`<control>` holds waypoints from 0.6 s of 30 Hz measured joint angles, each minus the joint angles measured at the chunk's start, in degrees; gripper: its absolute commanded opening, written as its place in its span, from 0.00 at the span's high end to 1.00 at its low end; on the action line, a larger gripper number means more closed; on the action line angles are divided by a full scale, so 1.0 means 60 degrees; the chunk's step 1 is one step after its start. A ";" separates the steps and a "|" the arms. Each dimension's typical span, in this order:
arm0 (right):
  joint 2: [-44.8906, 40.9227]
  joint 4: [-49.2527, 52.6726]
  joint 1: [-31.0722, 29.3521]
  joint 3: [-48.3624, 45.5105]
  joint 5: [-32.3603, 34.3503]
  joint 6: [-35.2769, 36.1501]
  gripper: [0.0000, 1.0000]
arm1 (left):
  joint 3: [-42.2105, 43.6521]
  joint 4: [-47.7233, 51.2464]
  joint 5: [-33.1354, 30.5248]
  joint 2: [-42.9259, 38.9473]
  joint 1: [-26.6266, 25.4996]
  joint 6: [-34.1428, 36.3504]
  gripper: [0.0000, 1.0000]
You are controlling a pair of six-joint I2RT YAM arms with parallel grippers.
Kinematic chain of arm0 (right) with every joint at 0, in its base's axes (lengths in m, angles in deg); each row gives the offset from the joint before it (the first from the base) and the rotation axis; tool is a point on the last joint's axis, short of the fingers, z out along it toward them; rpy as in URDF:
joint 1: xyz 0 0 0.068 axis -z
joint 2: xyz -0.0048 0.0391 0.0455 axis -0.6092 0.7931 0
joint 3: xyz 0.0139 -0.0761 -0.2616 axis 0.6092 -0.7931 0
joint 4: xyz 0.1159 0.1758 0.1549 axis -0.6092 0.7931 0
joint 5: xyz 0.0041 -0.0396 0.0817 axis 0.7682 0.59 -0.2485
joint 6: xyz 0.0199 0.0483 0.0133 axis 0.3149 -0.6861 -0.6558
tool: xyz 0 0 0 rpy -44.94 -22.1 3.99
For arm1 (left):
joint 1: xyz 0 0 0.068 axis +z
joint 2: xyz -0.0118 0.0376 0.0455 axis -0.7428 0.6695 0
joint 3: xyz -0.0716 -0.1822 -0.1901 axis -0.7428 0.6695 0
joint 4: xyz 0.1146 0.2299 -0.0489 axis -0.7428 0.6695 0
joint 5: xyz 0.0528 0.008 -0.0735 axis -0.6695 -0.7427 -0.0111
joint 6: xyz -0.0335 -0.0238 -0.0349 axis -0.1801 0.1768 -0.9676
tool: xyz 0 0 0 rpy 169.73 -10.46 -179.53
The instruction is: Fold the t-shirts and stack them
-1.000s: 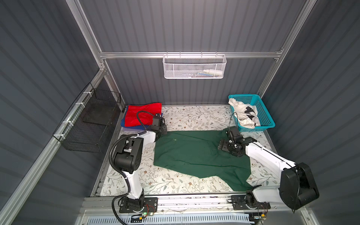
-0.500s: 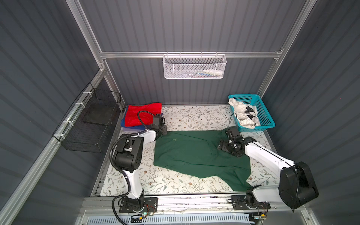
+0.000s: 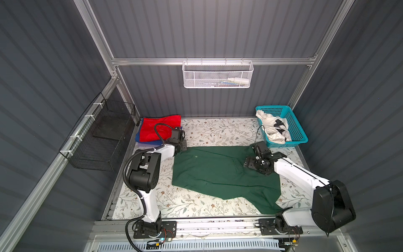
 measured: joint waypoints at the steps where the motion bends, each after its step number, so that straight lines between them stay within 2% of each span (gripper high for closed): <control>1: 0.0004 0.0004 0.0000 0.0026 0.0000 0.0007 0.01 | 0.0066 -0.0004 0.0058 -0.0062 0.0000 -0.0004 1.00; 9: 0.0299 0.0098 0.0000 0.0295 0.0011 0.0117 0.01 | 0.0976 -0.0084 0.0331 -0.1031 0.0000 0.0266 1.00; 18: 0.1173 0.0914 0.0106 0.1213 0.0506 0.0255 0.01 | 0.3187 -0.1162 0.0546 -0.2772 0.0000 0.0288 1.00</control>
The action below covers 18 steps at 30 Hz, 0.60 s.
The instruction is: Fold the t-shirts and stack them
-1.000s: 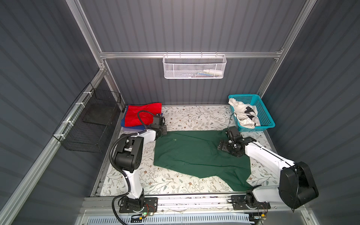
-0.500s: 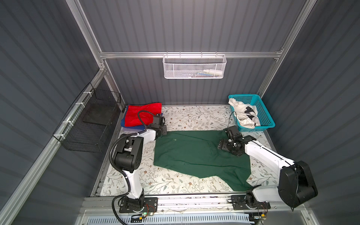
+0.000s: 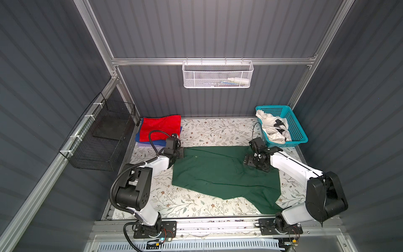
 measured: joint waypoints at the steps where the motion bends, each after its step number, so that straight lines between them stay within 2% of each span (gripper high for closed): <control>1: 0.0095 0.0044 0.0055 0.0091 0.0033 0.0000 0.01 | 0.0248 -0.0157 0.0080 -0.0197 0.0000 -0.0036 1.00; 11: 0.0197 0.0233 0.0379 0.0131 -0.0004 -0.0004 0.01 | 0.1479 -0.0878 0.0353 -0.1483 -0.0011 -0.0091 1.00; 18: 0.0193 0.0197 0.0714 -0.0051 -0.0153 -0.0007 0.01 | 0.1617 -0.0736 0.0200 -0.1836 -0.0011 -0.0357 1.00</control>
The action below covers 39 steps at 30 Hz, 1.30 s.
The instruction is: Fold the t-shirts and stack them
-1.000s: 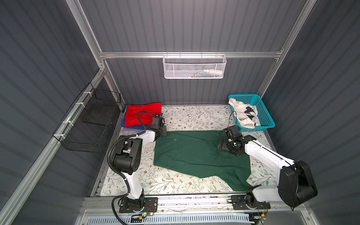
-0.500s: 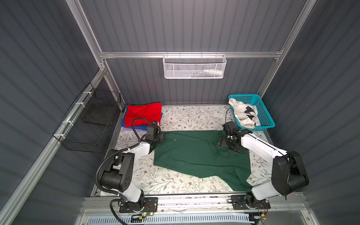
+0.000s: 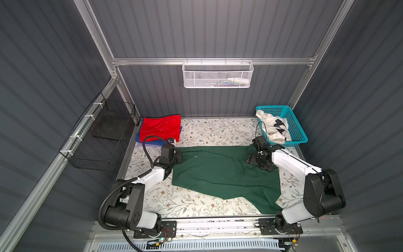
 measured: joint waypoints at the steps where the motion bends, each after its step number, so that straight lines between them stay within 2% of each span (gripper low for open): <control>1: -0.0004 -0.0018 0.0069 -0.0069 -0.0015 0.0000 0.01 | 0.0015 0.0044 -0.0066 -0.0069 0.0000 -0.0047 1.00; 13: -0.0277 -0.0302 0.0554 -0.0375 -0.0550 0.0011 0.01 | 0.0076 0.0885 -0.1038 -0.0335 -0.0018 -0.0805 0.99; 15: -0.0299 -0.0324 0.0597 -0.0375 -0.0597 0.0033 0.01 | 0.0076 0.1093 -0.1300 -0.0335 -0.0018 -0.0973 0.88; 18: -0.0335 -0.0335 0.0663 -0.0379 -0.0652 0.0062 0.01 | 0.0109 0.1286 -0.1716 -0.0386 -0.0018 -0.1308 0.90; 19: -0.0350 -0.0357 0.0699 -0.0390 -0.0678 0.0069 0.01 | 0.0189 0.1286 -0.1814 -0.0481 -0.0018 -0.1406 0.87; 21: -0.0382 -0.0390 0.0772 -0.0444 -0.0721 0.0069 0.01 | 0.0448 0.1315 -0.1982 -0.0798 -0.0018 -0.1570 0.61; 24: -0.0455 -0.0404 0.0892 -0.0557 -0.0765 0.0073 0.01 | 0.0790 0.1446 -0.2175 -0.1344 -0.0018 -0.1960 0.62; 27: -0.0601 -0.0386 0.1013 -0.0590 -0.0787 0.0102 0.01 | 0.0860 0.1661 -0.2197 -0.1825 -0.0022 -0.2273 0.55; 30: -0.0841 -0.0262 0.1173 -0.0590 -0.0820 0.0142 0.01 | 0.0973 0.1814 -0.2182 -0.2506 -0.0153 -0.2583 0.41; 32: -0.1118 -0.0004 0.1257 -0.0590 -0.0874 0.0146 0.01 | 0.1060 0.2113 -0.2182 -0.3053 -0.0317 -0.2852 0.39; 35: -0.1942 0.0506 0.1308 -0.0663 -0.1005 0.0069 0.01 | 0.1075 0.2863 -0.2182 -0.3803 -0.0532 -0.3151 0.34; 37: -0.2739 0.0790 0.1308 -0.0903 -0.1122 -0.0018 0.01 | 0.1075 0.3526 -0.2178 -0.4335 -0.0659 -0.3381 0.26; 39: -0.3493 0.1111 0.1308 -0.1224 -0.1293 -0.0138 0.01 | 0.1075 0.4153 -0.2142 -0.4787 -0.0754 -0.3621 0.23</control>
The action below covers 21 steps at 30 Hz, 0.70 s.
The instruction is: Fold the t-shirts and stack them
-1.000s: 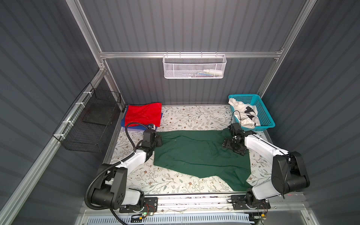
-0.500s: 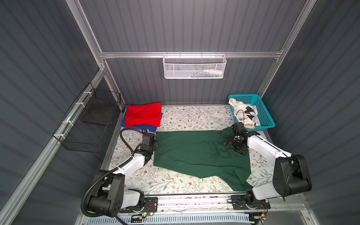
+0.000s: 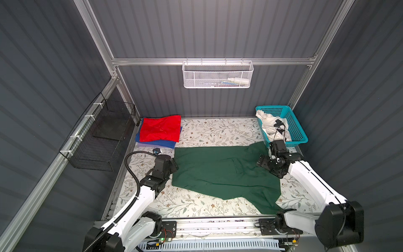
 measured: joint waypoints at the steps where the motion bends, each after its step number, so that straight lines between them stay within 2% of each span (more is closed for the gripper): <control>1: -0.0302 0.0157 0.0000 -0.0164 -0.0098 -0.0055 0.01 | 0.0000 0.0321 0.0040 -0.0229 -0.0033 -0.0102 0.22; 5: -0.1217 0.0798 0.0000 -0.0765 -0.0517 -0.0237 0.01 | 0.0022 0.1162 0.0361 -0.0648 -0.0080 -0.0426 0.21; 12: -0.2441 0.1384 -0.0011 -0.1377 -0.1453 -0.0601 0.01 | 0.0419 0.2142 0.1100 -0.0302 -0.0433 -0.1049 0.29; 16: -0.2616 0.1443 -0.0055 -0.1785 -0.1916 -0.0787 0.04 | 0.0852 0.2404 0.1370 -0.0871 -0.0543 -0.1472 0.36; 21: -0.2656 0.1610 -0.0397 -0.2306 -0.2135 -0.1056 0.08 | 0.1341 0.2120 0.1847 -0.0729 -0.0550 -0.1832 0.37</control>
